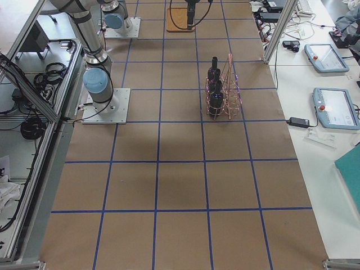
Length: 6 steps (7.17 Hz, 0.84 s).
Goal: Take wine from basket and place on tray
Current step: 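Move the right gripper down over the wine bottles in the copper rack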
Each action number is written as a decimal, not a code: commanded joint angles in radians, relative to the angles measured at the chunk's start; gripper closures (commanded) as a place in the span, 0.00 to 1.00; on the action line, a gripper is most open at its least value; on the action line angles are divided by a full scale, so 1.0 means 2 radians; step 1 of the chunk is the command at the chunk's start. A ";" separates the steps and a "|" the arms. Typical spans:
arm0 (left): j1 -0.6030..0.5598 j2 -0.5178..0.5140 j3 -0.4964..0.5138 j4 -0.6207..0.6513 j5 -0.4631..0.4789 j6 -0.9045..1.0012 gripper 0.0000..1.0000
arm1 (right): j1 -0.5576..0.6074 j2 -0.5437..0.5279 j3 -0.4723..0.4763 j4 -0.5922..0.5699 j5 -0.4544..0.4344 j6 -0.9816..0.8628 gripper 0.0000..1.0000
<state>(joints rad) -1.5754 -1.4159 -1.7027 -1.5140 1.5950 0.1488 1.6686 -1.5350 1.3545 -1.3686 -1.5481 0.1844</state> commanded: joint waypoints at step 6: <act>-0.001 -0.001 -0.001 0.000 -0.001 0.000 0.00 | -0.129 0.125 -0.002 -0.092 -0.026 -0.123 0.04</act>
<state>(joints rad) -1.5756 -1.4165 -1.7033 -1.5134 1.5943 0.1488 1.4196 -1.3321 1.3422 -1.5064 -1.5700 -0.0243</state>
